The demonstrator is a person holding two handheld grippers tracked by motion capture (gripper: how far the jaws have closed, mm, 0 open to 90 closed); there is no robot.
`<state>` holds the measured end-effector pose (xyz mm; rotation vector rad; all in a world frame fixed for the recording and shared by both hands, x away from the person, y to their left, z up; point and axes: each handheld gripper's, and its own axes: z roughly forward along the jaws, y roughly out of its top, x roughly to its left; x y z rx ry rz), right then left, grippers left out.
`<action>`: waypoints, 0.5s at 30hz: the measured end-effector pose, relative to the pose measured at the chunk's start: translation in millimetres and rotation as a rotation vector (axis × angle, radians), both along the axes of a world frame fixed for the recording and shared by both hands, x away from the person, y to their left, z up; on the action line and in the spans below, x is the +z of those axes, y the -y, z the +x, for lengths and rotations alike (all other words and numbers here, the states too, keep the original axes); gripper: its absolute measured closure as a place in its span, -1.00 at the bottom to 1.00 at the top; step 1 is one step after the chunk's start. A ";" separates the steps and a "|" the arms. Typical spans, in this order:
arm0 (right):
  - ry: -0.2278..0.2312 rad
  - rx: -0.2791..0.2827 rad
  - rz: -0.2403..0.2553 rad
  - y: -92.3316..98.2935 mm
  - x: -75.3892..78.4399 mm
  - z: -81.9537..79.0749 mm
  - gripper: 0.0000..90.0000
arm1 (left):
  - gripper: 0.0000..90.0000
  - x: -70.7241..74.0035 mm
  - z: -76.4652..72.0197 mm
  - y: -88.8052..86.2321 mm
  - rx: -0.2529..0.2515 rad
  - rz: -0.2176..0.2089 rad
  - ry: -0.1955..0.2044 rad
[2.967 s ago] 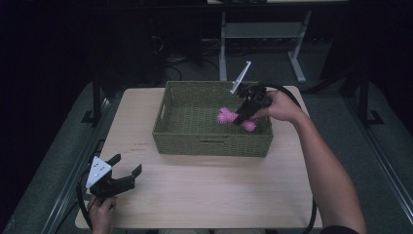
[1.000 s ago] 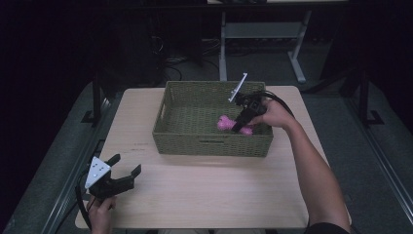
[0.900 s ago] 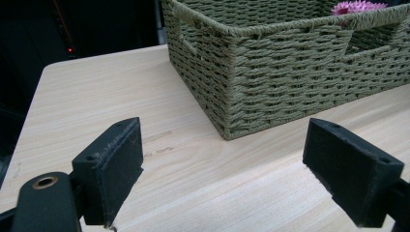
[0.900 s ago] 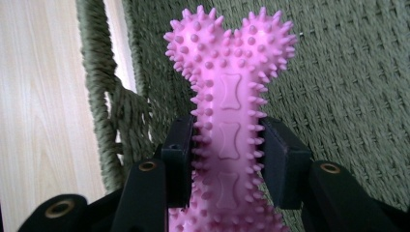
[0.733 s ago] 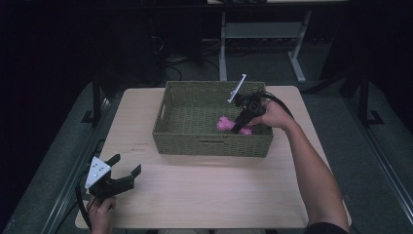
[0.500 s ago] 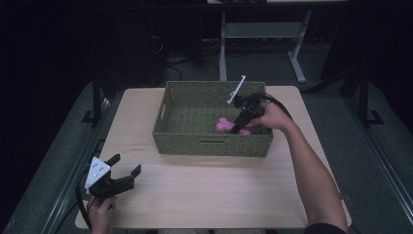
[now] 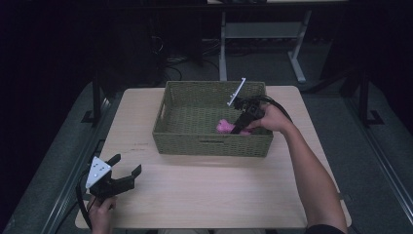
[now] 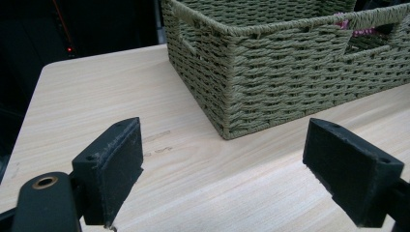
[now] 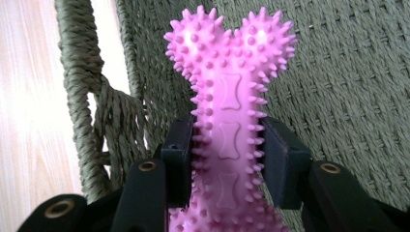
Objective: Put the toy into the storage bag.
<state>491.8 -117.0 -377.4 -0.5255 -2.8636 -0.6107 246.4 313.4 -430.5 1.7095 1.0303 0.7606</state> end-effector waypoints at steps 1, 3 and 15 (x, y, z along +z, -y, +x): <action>-0.001 0.000 0.000 -0.1 0.0 0.1 0.29 | -0.69 0.0 0.0 0.0 0.000 0.000 0.000; 0.000 -0.003 0.000 -0.2 0.6 0.3 0.29 | -0.69 0.0 -0.2 -0.1 -0.002 0.002 0.003; -0.003 -0.003 0.003 -3.1 1.3 -0.1 0.27 | -0.69 0.0 0.2 0.0 0.000 0.000 0.001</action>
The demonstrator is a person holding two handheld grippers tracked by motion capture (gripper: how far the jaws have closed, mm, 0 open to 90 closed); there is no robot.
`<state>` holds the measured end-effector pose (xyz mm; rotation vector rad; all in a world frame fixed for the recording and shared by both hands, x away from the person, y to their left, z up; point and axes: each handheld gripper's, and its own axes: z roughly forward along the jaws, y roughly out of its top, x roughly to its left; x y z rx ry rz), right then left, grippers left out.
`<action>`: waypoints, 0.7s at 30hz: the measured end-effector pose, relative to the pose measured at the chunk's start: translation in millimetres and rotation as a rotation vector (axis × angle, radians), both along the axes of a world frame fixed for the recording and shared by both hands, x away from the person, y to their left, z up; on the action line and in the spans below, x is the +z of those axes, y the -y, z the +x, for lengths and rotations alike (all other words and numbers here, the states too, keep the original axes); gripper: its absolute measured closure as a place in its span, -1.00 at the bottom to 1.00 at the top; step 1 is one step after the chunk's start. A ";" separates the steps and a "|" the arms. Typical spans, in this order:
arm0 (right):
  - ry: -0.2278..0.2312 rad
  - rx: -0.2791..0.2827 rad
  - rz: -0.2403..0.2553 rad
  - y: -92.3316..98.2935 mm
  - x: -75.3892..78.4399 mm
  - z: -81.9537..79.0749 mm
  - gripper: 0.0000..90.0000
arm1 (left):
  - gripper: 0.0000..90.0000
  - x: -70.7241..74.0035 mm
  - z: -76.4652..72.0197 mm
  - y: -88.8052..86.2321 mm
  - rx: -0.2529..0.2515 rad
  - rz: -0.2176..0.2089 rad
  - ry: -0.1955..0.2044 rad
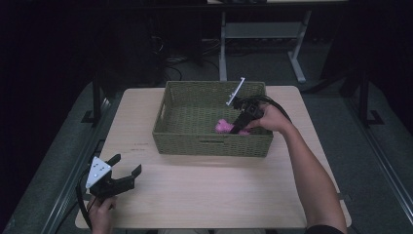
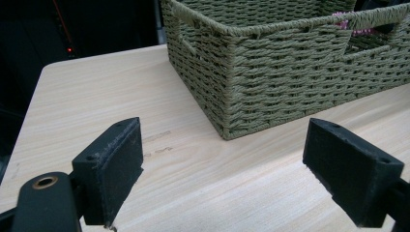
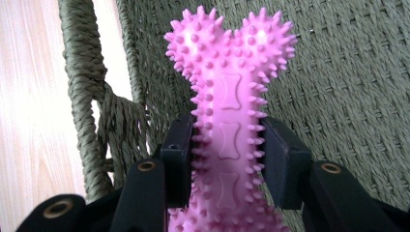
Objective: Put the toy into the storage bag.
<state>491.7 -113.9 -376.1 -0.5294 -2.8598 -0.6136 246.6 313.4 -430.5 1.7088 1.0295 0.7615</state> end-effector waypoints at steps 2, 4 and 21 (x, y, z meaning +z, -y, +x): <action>-0.006 -0.005 0.006 0.0 0.0 0.3 0.22 | -0.69 0.1 -0.1 -0.1 -0.001 0.002 0.000; -0.013 -0.014 0.014 0.1 0.6 0.6 0.22 | -0.69 0.1 -0.2 -0.1 -0.001 0.002 0.001; 0.003 -0.029 0.052 2.1 12.0 -3.1 0.10 | -0.69 -0.2 1.1 0.8 -0.003 0.003 -0.004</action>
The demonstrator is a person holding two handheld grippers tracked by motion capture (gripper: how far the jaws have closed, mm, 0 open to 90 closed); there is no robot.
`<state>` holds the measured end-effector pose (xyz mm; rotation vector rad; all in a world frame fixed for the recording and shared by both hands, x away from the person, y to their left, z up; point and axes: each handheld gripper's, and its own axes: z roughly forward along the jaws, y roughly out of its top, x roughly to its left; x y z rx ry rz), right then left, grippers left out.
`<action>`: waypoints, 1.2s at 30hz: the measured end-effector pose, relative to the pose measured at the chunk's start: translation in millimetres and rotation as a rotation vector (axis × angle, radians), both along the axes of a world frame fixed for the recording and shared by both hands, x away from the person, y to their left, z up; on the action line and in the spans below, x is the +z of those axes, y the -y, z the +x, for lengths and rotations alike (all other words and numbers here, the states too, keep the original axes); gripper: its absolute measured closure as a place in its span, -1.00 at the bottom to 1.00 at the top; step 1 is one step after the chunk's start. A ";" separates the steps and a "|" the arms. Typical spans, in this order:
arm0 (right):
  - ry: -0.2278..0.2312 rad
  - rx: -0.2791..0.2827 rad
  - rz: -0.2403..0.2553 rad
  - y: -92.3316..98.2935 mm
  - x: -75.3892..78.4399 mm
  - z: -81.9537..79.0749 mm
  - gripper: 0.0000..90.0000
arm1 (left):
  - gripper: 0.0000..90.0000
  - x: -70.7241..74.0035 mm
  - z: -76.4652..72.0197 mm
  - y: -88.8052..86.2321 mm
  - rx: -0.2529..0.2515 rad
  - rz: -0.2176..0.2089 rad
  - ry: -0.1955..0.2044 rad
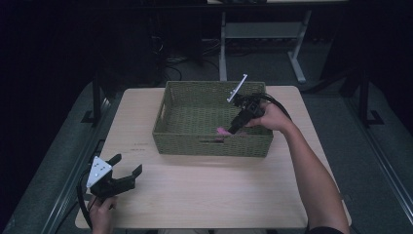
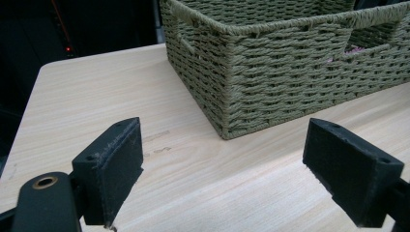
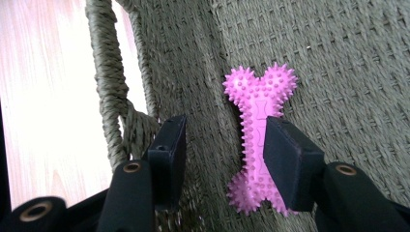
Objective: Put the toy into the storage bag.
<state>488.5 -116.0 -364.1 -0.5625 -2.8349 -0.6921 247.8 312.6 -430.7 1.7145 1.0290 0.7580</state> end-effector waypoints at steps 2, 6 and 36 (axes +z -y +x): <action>0.005 -0.003 0.002 0.7 1.7 -0.9 0.08 | -0.69 0.3 -0.5 -0.3 -0.004 -0.004 0.004; 0.010 -0.002 0.005 1.1 4.4 -1.9 0.07 | -0.69 0.6 -0.5 -0.8 -0.003 0.001 0.002; 0.077 0.008 0.056 4.2 38.1 -24.4 -0.02 | -0.69 0.3 -0.6 0.8 -0.004 -0.001 0.003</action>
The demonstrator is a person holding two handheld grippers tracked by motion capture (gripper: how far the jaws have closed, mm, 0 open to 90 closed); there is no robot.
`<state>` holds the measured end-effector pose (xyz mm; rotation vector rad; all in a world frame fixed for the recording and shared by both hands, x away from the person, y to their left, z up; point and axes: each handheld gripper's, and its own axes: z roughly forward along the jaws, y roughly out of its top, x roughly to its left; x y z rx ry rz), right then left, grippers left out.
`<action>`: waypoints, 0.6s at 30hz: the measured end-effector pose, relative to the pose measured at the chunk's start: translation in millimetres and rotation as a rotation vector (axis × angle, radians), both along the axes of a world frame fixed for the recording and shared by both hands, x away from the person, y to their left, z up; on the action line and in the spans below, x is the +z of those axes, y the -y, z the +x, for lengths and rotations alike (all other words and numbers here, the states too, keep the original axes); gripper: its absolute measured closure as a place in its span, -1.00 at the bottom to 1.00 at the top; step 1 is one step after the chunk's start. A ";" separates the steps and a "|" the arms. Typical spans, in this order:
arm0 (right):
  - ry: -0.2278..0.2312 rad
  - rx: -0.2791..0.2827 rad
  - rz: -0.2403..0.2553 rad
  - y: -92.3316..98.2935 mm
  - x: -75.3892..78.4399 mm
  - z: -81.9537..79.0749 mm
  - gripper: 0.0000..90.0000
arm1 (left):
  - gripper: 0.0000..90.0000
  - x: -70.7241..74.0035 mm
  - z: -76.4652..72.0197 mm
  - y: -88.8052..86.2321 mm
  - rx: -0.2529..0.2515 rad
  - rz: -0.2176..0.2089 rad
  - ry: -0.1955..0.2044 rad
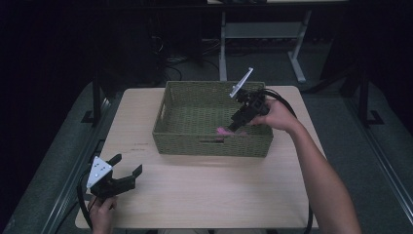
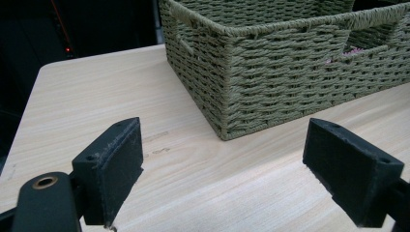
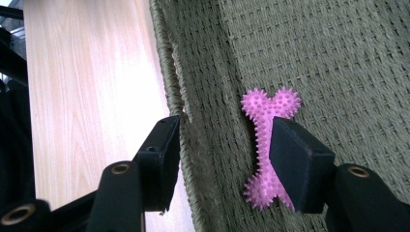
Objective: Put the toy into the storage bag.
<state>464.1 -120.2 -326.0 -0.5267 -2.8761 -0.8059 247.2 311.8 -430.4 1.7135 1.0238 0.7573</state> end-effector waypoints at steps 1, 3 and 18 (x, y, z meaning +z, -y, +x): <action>0.000 0.000 0.000 0.0 0.0 0.0 -0.02 | -0.69 0.0 -0.1 0.0 0.000 0.000 0.001; 0.002 -0.002 0.003 1.5 1.0 -0.6 -0.02 | -0.69 0.0 -0.4 -0.1 0.003 -0.001 0.001; 0.023 0.007 0.013 7.1 10.0 -16.9 -0.07 | -0.69 0.1 -0.7 0.6 -0.001 0.004 -0.001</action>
